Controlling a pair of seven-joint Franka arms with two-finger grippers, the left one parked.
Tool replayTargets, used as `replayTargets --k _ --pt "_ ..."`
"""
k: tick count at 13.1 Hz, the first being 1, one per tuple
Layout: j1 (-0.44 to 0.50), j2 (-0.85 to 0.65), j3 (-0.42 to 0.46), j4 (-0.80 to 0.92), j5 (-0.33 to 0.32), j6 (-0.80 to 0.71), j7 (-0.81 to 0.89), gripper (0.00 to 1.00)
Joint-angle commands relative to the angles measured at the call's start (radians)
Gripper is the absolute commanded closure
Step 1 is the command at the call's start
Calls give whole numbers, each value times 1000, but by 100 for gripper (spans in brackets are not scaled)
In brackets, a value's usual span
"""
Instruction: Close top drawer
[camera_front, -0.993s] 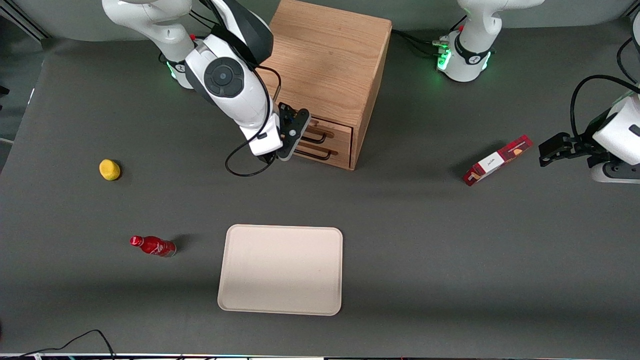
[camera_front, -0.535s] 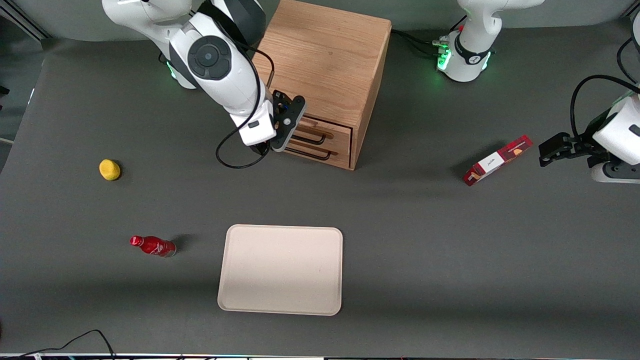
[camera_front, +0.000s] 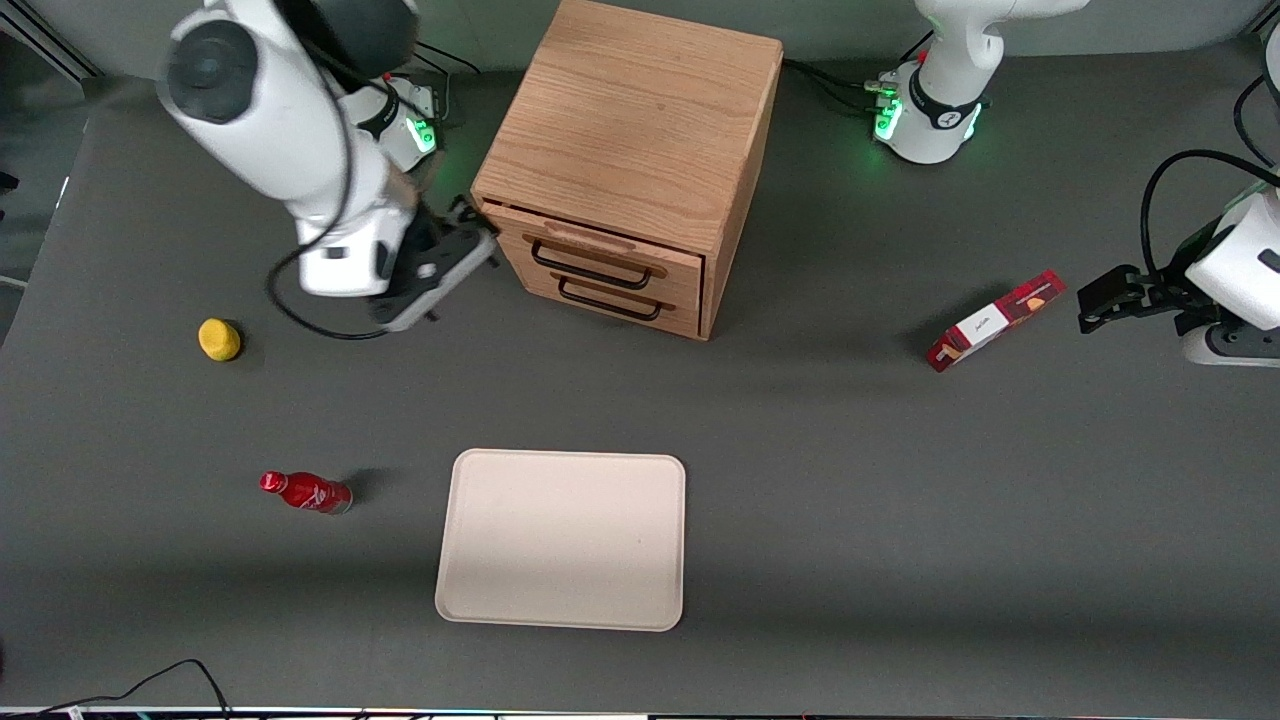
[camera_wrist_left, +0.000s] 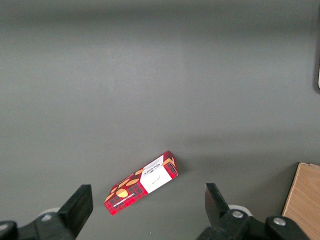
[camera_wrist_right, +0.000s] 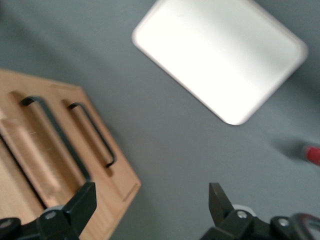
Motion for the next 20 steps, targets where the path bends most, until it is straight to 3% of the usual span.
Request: replayTargets --k 1,6,9,13,20 --pt "-1 -79 -90 -18 26 -34 164 0" --pt "-125 -135 -98 -12 -9 -115 380 0" --pt "-133 -151 -127 16 -90 -192 421 0" --pt "-152 -168 -149 19 -87 -278 417 0" --pt "-185 -148 -150 13 -79 -274 404 0"
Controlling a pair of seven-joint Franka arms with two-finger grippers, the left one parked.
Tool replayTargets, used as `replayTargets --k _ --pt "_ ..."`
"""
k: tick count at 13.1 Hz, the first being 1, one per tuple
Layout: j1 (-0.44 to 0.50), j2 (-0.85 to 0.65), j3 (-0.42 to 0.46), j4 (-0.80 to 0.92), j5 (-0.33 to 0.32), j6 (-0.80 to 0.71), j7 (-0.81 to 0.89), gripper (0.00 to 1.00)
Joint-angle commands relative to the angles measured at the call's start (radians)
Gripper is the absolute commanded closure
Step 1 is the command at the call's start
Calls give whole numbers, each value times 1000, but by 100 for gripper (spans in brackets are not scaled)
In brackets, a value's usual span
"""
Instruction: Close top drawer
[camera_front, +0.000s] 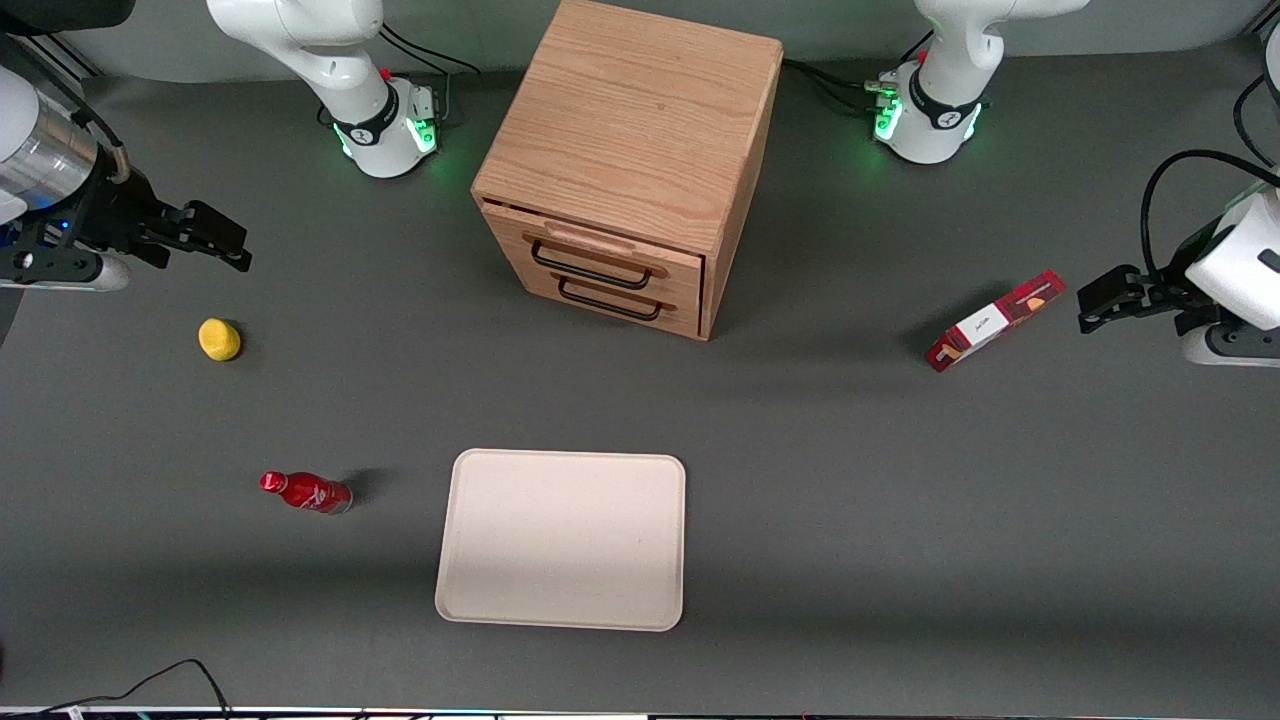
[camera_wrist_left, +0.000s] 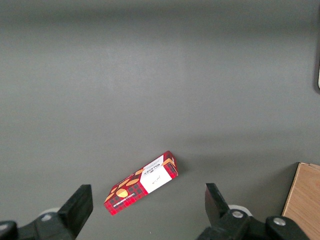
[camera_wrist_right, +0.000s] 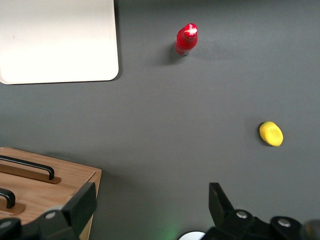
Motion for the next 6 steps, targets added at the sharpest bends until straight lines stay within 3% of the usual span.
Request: replayTargets --k 1,6 --pt "-14 6 4 1 -6 -5 18 0" --pt "-18 10 4 1 -1 0 18 0"
